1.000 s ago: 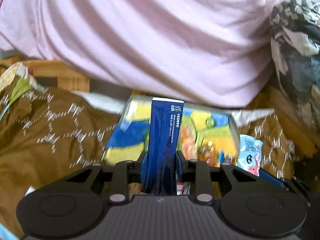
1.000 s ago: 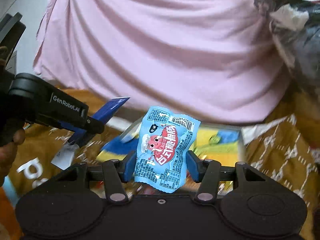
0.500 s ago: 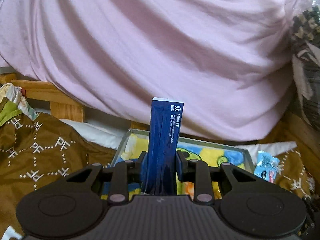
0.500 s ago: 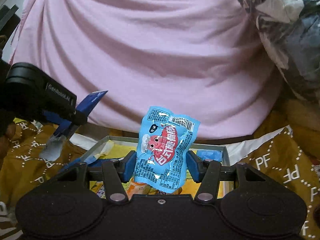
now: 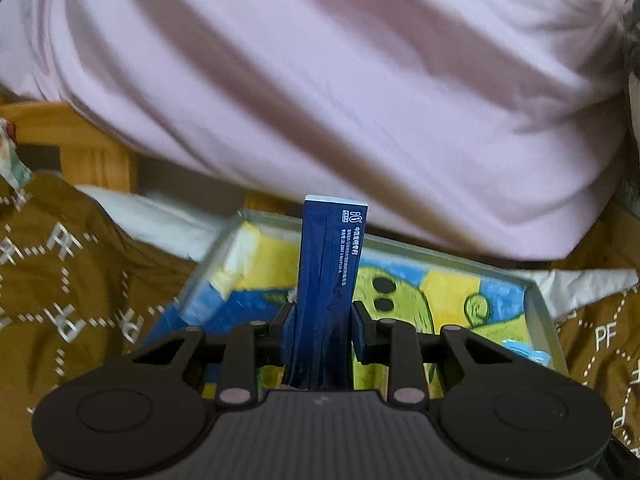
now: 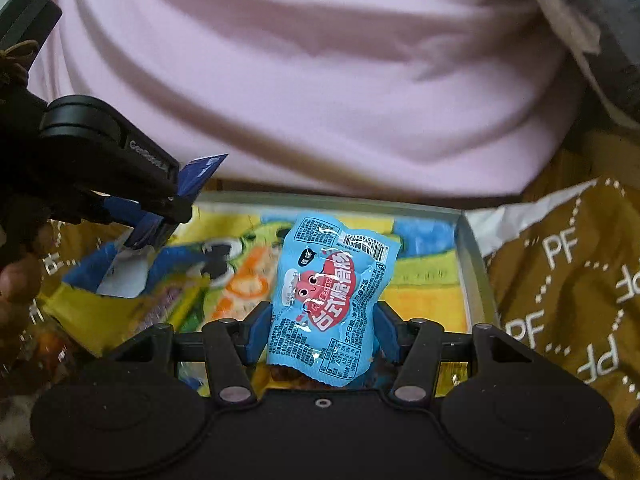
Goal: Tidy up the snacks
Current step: 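Lower both packs into the tray and open both tools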
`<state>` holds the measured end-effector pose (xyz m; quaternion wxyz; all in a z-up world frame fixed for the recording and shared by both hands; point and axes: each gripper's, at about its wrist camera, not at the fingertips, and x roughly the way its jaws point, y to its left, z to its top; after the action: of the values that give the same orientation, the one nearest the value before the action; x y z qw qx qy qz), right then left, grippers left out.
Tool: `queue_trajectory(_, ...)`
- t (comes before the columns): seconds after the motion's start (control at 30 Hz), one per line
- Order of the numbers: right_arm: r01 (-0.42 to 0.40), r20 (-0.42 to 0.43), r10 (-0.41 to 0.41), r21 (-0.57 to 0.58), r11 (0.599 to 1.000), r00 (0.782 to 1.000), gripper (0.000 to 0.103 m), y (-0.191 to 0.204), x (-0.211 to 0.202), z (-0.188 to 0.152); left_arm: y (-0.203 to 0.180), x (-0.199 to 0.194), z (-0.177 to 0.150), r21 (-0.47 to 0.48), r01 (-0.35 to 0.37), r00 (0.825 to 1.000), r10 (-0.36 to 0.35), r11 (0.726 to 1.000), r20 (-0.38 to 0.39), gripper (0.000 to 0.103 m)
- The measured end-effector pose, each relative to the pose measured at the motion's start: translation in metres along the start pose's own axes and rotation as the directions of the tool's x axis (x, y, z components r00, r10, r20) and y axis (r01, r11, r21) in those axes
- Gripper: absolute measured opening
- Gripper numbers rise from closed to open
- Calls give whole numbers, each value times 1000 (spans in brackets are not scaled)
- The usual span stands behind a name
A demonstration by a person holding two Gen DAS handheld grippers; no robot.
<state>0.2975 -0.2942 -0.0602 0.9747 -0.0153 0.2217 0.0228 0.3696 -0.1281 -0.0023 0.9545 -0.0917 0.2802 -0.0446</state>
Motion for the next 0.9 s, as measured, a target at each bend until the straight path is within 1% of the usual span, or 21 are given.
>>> queue_trajectory(0.1,-4,-18,4,-1,1000,1000,58,0,6,-3,-2,8,-8,7,3,1000,-3,1000,-20,32)
queue_trajectory(0.33,-7,-35,6,-11,1000,999,59,4,9,-4,-1,17,-19,22,-22,999,23,1000,-47,32)
queue_trajectory(0.53,-11,-40,10,-16,1000,999,62,5,9,-2,-2,23,-25,34,-31,997,34,999,-70,32)
queue_trajectory(0.67,-9,-38,8,-19,1000,999,64,5,10,-2,-5,25,-28,46,-34,995,38,998,-91,35)
queue_trajectory(0.77,-6,-25,6,-9,1000,1000,68,5,5,-1,-5,24,-30,55,-33,994,38,998,-106,36)
queue_trajectory(0.8,-5,-20,5,0,1000,1000,71,4,3,0,-5,23,-30,53,-30,993,36,998,-112,40)
queue_trajectory(0.83,0,-14,0,8,1000,1000,77,2,1,1,-5,22,-29,51,-25,992,31,998,-118,44)
queue_trajectory(0.9,6,7,-6,24,1000,1000,81,-1,-7,3,-4,18,-27,42,-22,992,27,999,-121,55)
